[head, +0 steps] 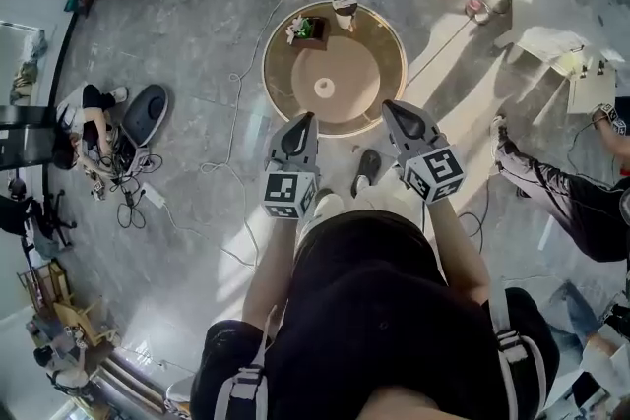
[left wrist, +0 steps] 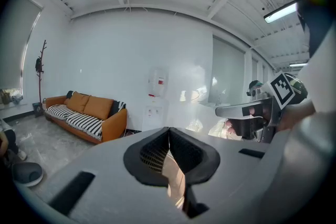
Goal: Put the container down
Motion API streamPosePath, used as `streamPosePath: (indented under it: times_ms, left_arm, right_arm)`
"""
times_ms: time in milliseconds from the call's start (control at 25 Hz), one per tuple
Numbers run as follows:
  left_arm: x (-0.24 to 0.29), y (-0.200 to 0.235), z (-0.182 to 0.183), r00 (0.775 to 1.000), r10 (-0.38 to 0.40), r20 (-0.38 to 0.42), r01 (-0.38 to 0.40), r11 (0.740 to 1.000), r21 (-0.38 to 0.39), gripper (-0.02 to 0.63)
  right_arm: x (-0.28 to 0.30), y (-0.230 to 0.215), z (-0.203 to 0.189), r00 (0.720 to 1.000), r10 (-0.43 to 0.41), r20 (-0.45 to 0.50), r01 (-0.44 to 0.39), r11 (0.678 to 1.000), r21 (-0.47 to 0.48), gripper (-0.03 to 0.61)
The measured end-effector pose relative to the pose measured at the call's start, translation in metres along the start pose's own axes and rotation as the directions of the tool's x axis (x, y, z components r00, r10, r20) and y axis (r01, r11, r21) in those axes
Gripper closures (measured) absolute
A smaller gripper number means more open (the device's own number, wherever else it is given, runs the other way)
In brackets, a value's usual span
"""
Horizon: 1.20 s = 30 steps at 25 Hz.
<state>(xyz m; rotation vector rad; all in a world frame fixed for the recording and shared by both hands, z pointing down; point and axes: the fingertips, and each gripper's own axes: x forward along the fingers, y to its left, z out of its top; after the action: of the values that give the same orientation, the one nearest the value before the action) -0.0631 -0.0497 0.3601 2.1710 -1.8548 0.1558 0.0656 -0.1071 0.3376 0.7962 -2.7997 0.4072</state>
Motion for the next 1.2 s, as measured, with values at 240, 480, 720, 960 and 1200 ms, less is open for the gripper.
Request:
streamPosePath:
  times_ms: [240, 480, 720, 960, 1200]
  left_arm:
    - [-0.049, 0.020, 0.006, 1.000, -0.020, 0.017, 0.020, 1.000, 0.020, 0.594]
    - [-0.088, 0.016, 0.005, 0.994, -0.106, 0.027, 0.105, 0.994, 0.042, 0.594]
    - [-0.122, 0.005, 0.004, 0.980, -0.195, 0.046, 0.193, 0.980, 0.045, 0.593]
    - [-0.147, -0.003, -0.003, 0.968, -0.247, 0.045, 0.245, 0.969, 0.043, 0.594]
    - [-0.160, -0.008, 0.003, 0.965, -0.256, 0.063, 0.253, 0.966, 0.047, 0.593]
  right_arm:
    - [-0.021, 0.050, 0.009, 0.998, -0.053, 0.041, 0.053, 0.999, -0.002, 0.578]
    - [-0.047, 0.094, 0.008, 0.990, -0.115, 0.079, 0.117, 0.993, -0.015, 0.578]
    - [-0.074, 0.139, 0.009, 0.979, -0.163, 0.122, 0.168, 0.985, -0.030, 0.578]
    - [-0.100, 0.171, 0.002, 0.967, -0.205, 0.151, 0.211, 0.977, -0.023, 0.578]
    - [-0.116, 0.182, 0.001, 0.961, -0.221, 0.166, 0.226, 0.974, -0.012, 0.578]
